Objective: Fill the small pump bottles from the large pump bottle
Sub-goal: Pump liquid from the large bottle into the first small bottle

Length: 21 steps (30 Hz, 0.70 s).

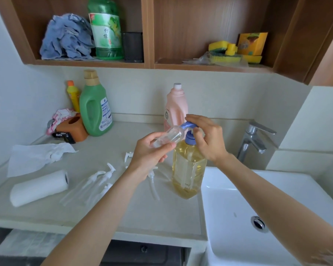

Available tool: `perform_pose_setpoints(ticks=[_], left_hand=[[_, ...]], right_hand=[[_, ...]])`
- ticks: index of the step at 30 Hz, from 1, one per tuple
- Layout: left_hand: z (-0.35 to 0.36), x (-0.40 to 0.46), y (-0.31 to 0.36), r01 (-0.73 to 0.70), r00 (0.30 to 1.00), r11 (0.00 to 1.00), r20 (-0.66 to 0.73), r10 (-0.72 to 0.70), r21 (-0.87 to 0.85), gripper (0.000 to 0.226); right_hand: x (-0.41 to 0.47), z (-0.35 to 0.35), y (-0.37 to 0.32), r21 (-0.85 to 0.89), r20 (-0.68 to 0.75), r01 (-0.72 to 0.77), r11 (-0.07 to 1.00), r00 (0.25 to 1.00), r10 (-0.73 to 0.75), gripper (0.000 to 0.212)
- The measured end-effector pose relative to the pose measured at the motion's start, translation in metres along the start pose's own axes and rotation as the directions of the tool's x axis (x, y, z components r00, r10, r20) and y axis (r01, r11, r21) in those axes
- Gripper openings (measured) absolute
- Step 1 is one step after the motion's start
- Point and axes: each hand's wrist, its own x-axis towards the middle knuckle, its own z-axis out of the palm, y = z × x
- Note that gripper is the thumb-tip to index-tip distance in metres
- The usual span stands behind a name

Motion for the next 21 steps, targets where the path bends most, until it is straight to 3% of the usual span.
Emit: perform_pose_setpoints(ticks=[12, 21], left_hand=[[0.001, -0.002, -0.007, 0.061, 0.998, 0.997, -0.025, -0.06, 0.042, 0.024], [0.0, 0.001, 0.004, 0.04, 0.999, 0.999, 0.008, -0.04, 0.028, 0.025]], right_hand=[[-0.017, 0.014, -0.001, -0.012, -0.029, 0.02, 1.0, 0.999, -0.021, 0.047], [0.008, -0.011, -0.013, -0.085, 0.076, 0.095, 0.992, 0.993, -0.088, 0.042]])
